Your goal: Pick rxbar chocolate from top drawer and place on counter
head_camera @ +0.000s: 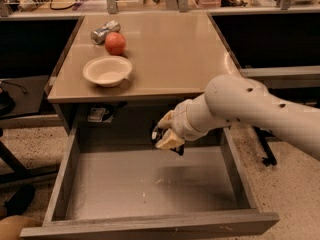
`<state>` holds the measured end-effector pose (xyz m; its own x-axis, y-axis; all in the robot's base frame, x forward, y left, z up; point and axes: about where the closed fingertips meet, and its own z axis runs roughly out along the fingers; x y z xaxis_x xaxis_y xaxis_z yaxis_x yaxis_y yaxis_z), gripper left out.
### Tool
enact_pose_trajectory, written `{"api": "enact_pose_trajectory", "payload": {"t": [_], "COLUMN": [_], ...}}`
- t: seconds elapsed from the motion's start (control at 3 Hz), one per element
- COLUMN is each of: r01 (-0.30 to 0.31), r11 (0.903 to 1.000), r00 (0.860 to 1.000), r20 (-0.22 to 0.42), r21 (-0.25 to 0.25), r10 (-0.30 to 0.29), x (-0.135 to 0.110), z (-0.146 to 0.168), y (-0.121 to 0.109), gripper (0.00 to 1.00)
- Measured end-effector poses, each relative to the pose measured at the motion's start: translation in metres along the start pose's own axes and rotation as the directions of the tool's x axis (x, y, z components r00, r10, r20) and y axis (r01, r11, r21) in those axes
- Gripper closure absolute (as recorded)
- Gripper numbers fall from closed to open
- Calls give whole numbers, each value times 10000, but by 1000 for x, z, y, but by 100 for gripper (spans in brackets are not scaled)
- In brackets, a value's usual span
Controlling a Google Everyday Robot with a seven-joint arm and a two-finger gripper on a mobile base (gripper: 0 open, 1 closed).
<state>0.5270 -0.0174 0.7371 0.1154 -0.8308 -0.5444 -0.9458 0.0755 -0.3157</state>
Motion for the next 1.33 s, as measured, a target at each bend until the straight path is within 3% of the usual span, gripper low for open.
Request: {"api": "enact_pose_trajectory", "payload": {"t": [0.33,1.0,1.33], "r01": [1157,1348,1722], "r11": [9863,9804,9630], "r00": [9932,9908,9850], "r20": [-246,-272,-473], "r21": [1172,1436,2074], "r10": [-1136,-1323,-1660], "x": [-50,-61,-69], "z": [-71,-84,-93], "y": [-31,-38,-64], "gripper": [100,100,100]}}
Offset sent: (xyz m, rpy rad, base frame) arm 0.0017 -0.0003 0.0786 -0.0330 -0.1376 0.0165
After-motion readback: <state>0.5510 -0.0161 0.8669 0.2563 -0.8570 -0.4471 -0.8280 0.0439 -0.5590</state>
